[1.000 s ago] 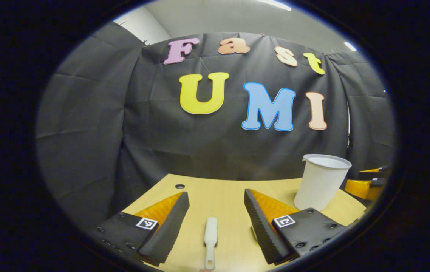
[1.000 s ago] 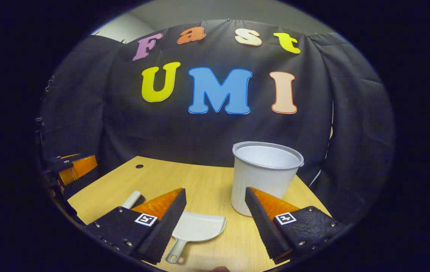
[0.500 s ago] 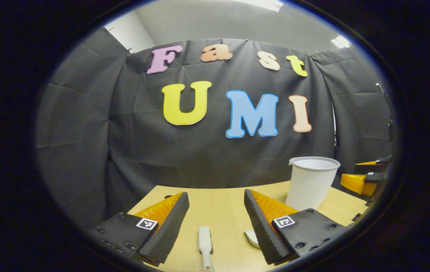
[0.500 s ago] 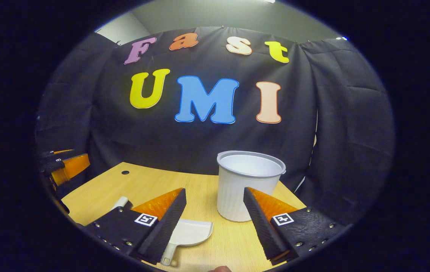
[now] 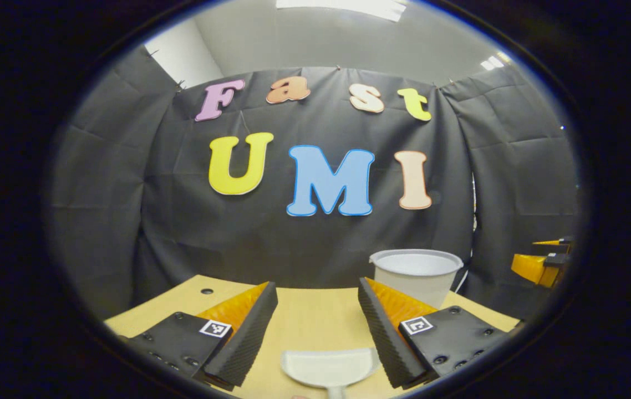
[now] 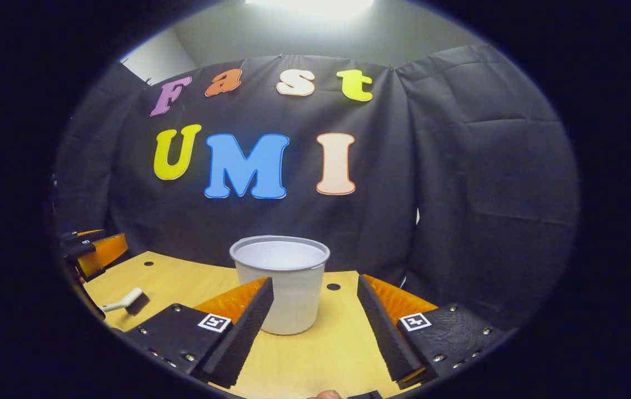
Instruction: Pick up the small broom and dustpan from the desktop, sweep the trash into the dustpan with the broom, and then empty the trash into the garbage bin.
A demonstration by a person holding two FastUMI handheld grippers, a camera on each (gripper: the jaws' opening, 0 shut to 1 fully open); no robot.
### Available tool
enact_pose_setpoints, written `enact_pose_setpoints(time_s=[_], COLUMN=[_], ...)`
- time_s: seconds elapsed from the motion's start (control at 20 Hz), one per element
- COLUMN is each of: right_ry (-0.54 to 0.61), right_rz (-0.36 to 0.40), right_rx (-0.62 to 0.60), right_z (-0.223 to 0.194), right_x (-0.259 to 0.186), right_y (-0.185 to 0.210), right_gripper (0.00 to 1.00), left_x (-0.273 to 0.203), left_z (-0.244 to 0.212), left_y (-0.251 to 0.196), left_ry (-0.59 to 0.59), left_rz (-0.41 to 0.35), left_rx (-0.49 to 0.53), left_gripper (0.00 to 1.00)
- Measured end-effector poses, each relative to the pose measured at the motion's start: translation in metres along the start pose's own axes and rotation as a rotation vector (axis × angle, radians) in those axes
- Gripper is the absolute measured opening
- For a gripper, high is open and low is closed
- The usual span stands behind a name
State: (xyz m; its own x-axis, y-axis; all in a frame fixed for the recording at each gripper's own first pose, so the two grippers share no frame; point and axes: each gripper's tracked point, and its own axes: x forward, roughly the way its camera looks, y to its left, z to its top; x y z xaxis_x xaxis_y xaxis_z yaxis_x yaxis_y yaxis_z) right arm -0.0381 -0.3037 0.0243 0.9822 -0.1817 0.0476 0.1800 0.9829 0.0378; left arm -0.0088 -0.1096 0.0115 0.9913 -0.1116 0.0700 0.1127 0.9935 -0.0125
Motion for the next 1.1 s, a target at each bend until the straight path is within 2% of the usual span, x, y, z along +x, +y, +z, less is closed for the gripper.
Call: enact_pose_setpoints(time_s=[0.25, 0.35, 0.45, 0.55, 0.7, 1.1], right_ry=[0.039, 0.025, 0.011, -0.015, -0.046, -0.063], right_rz=[0.021, 0.037, 0.054, 0.082, 0.111, 0.210], right_rx=[-0.041, -0.060, -0.061, -0.054, -0.057, -0.085], right_z=[-0.028, -0.026, -0.020, -0.012, -0.004, 0.002], right_x=[0.015, 0.018, 0.024, 0.030, 0.036, 0.034], right_y=[-0.110, -0.139, -0.155, -0.159, -0.161, -0.137], right_gripper=[0.95, 0.95, 0.95, 0.95, 0.95, 0.95], left_x=[0.005, 0.008, 0.010, 0.013, 0.014, 0.004], left_z=[-0.028, -0.028, -0.019, -0.010, -0.003, 0.005], left_y=[-0.135, -0.173, -0.201, -0.217, -0.232, -0.210], left_ry=[-0.002, -0.010, -0.034, -0.043, -0.052, -0.056], left_rz=[0.042, 0.049, 0.059, 0.072, 0.067, 0.154], left_rx=[-0.061, -0.077, -0.051, -0.009, -0.018, 0.018], left_gripper=[0.95, 0.95, 0.96, 0.95, 0.95, 0.95])
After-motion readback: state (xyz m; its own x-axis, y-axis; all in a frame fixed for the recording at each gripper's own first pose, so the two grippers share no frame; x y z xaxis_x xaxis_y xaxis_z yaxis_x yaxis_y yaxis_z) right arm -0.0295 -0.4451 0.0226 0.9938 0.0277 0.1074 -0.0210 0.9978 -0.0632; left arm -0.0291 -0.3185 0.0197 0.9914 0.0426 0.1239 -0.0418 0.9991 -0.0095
